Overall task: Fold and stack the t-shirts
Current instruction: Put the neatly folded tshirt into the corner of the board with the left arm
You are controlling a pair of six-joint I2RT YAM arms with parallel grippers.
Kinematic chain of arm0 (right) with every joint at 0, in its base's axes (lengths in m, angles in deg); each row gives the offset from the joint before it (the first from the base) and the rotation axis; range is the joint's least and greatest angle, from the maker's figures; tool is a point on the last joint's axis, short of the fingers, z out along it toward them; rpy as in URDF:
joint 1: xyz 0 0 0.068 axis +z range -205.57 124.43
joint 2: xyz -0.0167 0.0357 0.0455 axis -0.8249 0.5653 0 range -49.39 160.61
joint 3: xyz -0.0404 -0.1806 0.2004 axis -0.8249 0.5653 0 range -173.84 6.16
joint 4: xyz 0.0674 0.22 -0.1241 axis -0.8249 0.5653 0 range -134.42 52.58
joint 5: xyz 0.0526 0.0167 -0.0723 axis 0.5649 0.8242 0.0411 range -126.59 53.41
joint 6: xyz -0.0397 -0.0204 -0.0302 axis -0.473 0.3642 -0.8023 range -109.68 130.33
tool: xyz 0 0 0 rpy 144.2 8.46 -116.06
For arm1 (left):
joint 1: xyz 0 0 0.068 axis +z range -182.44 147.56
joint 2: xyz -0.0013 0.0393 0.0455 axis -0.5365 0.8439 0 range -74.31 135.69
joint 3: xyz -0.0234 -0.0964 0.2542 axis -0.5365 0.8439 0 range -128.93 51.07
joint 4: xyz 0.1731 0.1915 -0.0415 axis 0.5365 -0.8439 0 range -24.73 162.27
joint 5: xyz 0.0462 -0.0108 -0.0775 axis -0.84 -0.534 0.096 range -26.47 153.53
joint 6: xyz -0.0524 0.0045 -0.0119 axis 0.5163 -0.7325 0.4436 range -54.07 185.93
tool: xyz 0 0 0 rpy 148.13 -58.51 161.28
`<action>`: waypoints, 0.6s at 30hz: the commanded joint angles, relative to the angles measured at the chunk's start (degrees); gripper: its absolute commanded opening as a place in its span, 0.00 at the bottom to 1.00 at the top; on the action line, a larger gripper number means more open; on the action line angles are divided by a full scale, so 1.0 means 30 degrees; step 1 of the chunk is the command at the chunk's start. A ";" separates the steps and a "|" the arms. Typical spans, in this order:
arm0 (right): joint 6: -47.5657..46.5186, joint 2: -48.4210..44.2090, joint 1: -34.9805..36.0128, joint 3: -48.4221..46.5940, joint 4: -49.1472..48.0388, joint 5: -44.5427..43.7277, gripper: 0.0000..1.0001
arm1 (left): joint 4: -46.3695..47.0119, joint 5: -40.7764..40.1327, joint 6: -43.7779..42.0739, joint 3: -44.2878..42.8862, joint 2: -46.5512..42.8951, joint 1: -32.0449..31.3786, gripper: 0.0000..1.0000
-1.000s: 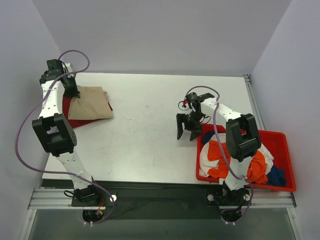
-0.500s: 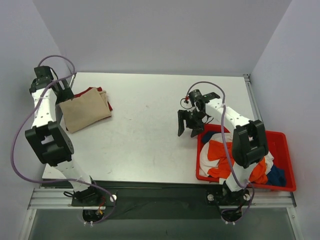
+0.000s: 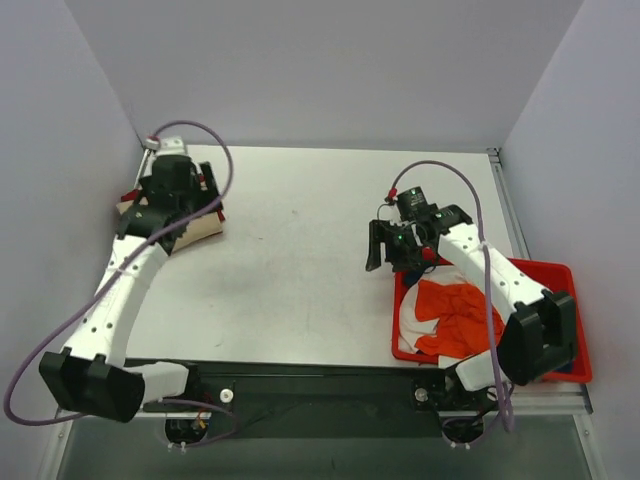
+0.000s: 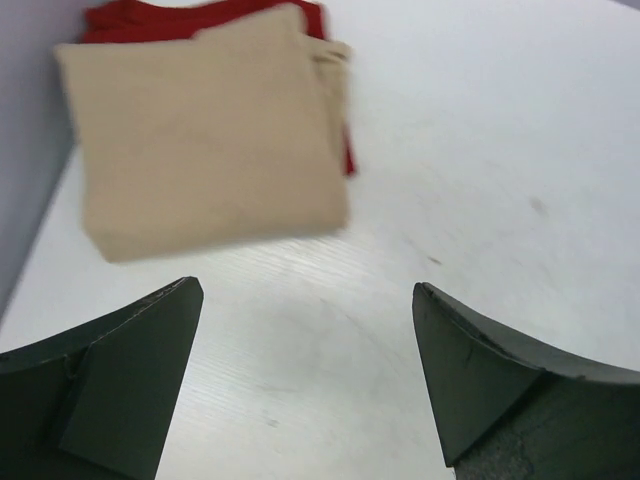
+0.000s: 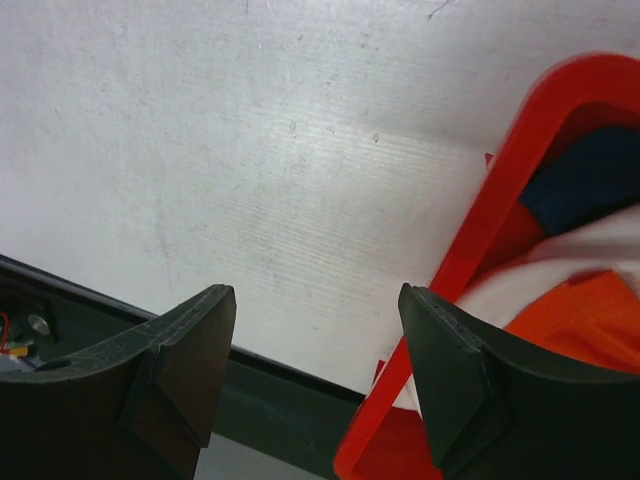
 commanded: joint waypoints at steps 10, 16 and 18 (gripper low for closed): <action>0.1452 -0.8194 0.0529 0.5641 -0.3036 -0.4628 0.68 | -0.4051 -0.7446 0.6770 0.3131 -0.3644 -1.4604 0.97; 0.2419 -1.2205 0.1084 0.8163 -0.3741 -0.7614 0.67 | -0.4665 -0.8298 0.7740 0.2840 -0.3762 -1.5400 0.97; 0.2390 -1.3179 0.1086 0.8636 -0.3946 -0.8671 0.68 | -0.4607 -0.8386 0.7885 0.2869 -0.3850 -1.5458 0.97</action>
